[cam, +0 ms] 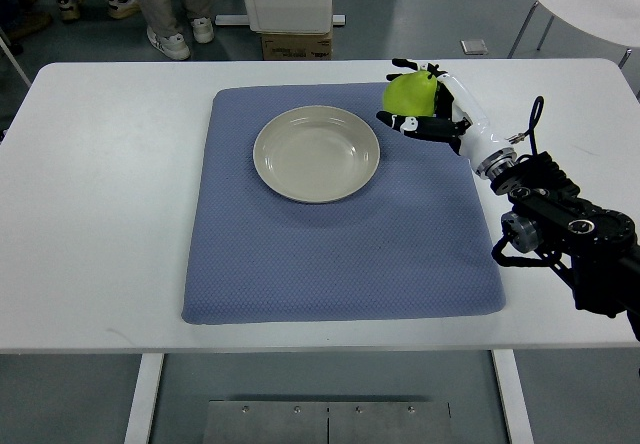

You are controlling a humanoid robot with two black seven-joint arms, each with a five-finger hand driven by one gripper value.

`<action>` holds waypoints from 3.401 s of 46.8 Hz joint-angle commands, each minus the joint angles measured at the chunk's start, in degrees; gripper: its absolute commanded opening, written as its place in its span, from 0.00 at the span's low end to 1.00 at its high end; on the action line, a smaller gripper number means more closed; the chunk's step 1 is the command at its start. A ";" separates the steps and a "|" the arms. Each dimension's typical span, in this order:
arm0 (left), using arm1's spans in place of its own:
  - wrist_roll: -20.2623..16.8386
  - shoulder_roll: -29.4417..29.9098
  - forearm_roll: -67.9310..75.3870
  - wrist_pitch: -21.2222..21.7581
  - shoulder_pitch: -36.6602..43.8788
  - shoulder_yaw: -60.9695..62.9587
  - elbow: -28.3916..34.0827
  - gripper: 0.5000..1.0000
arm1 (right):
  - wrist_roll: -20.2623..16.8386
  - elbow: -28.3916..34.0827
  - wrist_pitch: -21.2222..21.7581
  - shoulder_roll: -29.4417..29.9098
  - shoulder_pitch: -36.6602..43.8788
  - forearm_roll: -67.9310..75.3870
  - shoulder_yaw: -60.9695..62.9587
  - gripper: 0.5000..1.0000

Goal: Place pear on plate with right hand
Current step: 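Lift the pear with the right hand and carry it over the plate, then lower the pear onto the plate and open the right hand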

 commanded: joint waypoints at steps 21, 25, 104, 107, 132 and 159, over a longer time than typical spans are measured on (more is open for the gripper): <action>0.00 0.00 -0.04 0.00 0.00 0.00 -0.03 1.00 | -11.92 -0.57 -4.69 6.64 3.67 -0.18 -1.79 0.00; 0.00 0.00 0.05 0.00 0.00 0.00 -0.03 1.00 | -12.53 -1.54 -5.66 6.64 3.84 -0.09 -3.19 0.00; 0.00 0.00 0.05 0.00 0.00 0.00 -0.03 1.00 | -12.53 0.74 -6.19 6.64 1.38 0.00 -11.46 0.96; 0.00 0.00 -0.04 0.00 0.00 0.00 -0.03 1.00 | -12.53 0.74 -6.19 6.64 1.38 0.00 -11.46 0.98; 0.00 0.00 0.05 0.00 0.00 0.00 0.06 1.00 | -12.62 0.57 -6.01 6.64 4.99 -0.09 -11.37 1.00; 0.00 0.00 0.05 0.00 0.00 0.00 -0.03 1.00 | -11.83 3.91 -1.44 0.93 5.34 -0.09 -11.20 1.00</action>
